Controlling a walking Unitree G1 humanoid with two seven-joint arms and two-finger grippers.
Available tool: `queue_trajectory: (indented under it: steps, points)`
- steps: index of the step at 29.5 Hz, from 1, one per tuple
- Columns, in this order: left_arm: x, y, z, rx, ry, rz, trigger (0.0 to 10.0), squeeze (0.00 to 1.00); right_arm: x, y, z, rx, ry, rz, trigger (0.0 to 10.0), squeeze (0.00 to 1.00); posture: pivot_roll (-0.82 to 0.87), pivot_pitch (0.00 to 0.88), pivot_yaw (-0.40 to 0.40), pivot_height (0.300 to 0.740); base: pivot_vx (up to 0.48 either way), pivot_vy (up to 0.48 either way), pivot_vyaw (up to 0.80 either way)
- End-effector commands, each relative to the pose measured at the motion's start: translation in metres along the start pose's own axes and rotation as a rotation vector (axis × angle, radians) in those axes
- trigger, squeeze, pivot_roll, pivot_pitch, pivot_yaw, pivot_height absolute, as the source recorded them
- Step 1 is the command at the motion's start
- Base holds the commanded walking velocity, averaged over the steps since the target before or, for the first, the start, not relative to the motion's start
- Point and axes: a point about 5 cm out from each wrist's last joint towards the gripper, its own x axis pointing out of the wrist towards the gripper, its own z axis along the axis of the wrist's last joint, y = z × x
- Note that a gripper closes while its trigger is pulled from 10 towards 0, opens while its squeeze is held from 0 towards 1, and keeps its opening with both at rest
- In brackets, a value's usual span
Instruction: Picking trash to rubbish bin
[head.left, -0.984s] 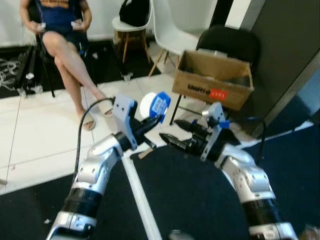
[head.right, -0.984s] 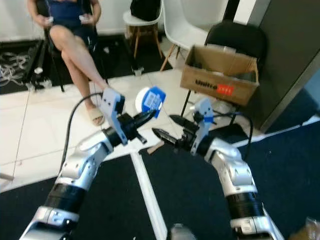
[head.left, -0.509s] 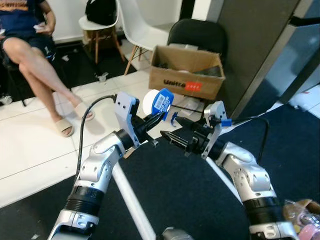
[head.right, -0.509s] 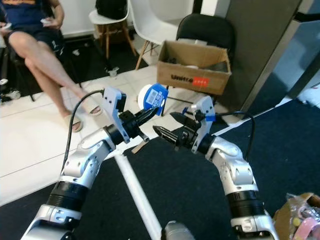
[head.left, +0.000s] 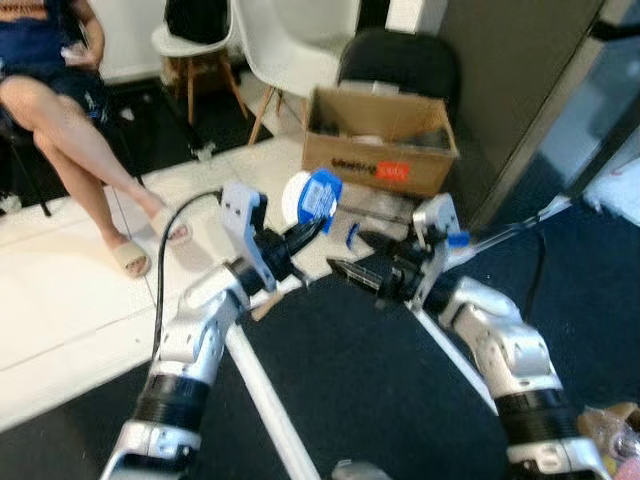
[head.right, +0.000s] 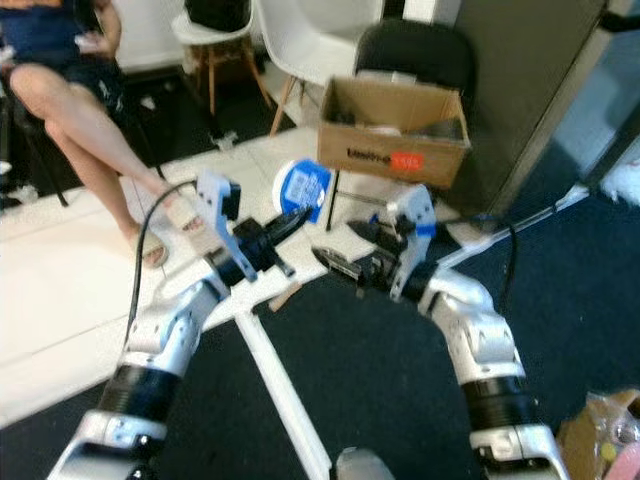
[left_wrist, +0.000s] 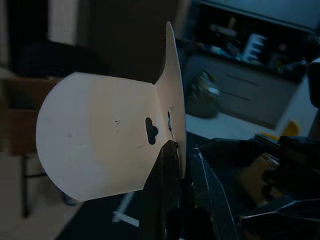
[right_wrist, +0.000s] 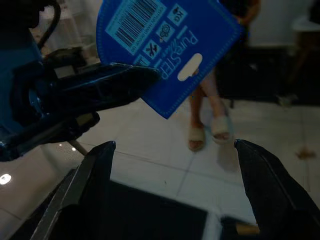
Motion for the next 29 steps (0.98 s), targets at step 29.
queue_trajectory:
  steps: [29]
  points:
    - [0.0004, 0.0001, -0.0031, 0.002, 0.007, -0.013, 10.0, 0.00, 0.0014, 0.0022, -0.0037, 0.007, 0.027, 0.014, 10.0, 0.00, -0.09, 0.000, -0.019, 0.740, 0.317, 0.000, -0.78]
